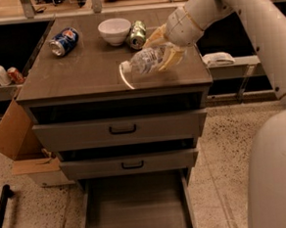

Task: Pick blue plastic bottle from bottom drawer and place on counter

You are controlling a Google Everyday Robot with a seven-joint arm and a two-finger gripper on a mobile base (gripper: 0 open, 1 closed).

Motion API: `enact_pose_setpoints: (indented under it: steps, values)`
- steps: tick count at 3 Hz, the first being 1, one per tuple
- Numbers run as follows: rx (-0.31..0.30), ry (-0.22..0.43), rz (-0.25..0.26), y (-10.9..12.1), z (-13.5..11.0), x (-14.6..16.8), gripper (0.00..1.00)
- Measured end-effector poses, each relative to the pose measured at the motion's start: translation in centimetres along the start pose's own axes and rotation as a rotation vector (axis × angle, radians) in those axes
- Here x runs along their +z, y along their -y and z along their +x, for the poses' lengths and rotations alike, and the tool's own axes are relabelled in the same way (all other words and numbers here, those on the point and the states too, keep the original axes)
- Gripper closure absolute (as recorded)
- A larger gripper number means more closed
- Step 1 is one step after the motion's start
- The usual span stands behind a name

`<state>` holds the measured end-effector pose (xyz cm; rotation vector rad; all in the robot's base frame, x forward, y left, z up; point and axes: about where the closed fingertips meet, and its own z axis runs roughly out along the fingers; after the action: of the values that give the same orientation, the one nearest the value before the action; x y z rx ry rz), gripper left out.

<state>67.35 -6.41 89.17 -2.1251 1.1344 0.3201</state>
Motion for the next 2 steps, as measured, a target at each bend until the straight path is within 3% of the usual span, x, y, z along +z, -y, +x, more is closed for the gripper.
enact_pose_setpoints:
  steps: [1,2]
  values:
    - [-0.008,0.005,-0.026,1.7,0.3,1.3,0.98]
    - [-0.012,0.007,-0.033,2.8,0.7,2.2,0.75]
